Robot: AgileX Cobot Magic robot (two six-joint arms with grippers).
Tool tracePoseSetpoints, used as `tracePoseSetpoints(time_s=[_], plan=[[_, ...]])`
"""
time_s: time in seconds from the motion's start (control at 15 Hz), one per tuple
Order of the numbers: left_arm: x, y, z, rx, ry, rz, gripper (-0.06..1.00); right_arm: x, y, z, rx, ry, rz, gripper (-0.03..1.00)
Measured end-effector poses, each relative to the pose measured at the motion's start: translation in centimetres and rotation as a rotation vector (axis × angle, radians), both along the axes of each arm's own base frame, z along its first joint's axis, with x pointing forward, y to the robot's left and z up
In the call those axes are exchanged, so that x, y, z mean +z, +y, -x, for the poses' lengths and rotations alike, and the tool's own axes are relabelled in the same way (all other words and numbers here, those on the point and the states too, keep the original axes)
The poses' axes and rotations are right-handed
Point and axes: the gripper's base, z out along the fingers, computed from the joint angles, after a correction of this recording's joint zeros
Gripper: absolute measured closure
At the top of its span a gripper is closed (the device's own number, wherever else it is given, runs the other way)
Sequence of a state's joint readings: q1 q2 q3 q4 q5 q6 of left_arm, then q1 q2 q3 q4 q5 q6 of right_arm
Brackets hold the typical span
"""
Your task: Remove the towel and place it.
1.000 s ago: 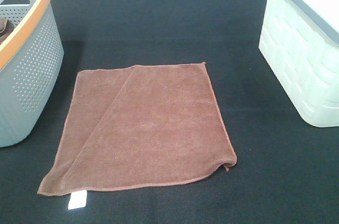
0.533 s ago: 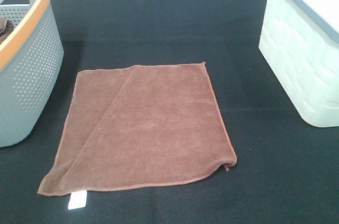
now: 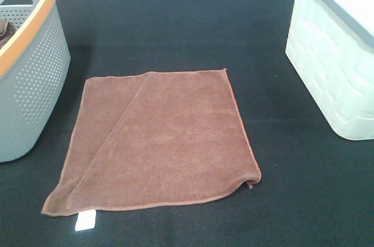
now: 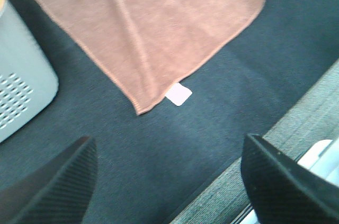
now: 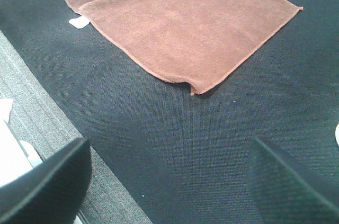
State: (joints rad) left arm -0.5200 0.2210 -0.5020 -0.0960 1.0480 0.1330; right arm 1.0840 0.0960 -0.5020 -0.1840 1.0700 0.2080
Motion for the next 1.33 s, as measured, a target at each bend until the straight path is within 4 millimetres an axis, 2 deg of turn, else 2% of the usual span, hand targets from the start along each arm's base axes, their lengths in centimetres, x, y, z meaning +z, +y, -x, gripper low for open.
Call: tracePoseSetpoints(time_s=[0.2,0.53,0.6,0.67,0.8,0.93,1.13,1.33], plan=[[0.0,0.0,0.0,0.007,0.000,0.002,0.22,0.0,-0.2,0.1,-0.110,0.000,0.000,0.20],[0.0,0.0,0.0,0.008,0.001,0.003,0.22,0.0,-0.8,0.5,-0.601,0.000,0.000,0.20],[0.0,0.0,0.0,0.008,0.001,0.003,0.22,0.0,-0.8,0.5,-0.601,0.000,0.000,0.20],[0.0,0.0,0.0,0.008,0.001,0.003,0.22,0.0,-0.9,0.7,-0.722,0.000,0.000,0.20],[0.0,0.1,0.0,0.020,0.001,0.003,0.22,0.0,-1.0,0.8,-0.845,0.000,0.000,0.20],[0.0,0.3,-0.2,0.118,0.001,0.003,0.22,0.0,-1.0,1.0,-0.932,0.000,0.000,0.20],[0.0,1.0,-0.6,0.400,0.001,0.003,0.22,0.0,-1.1,1.1,-1.057,0.000,0.000,0.20],[0.0,1.6,-0.7,0.579,-0.006,0.005,0.22,0.0,-1.1,1.2,-1.111,0.000,0.000,0.20]])
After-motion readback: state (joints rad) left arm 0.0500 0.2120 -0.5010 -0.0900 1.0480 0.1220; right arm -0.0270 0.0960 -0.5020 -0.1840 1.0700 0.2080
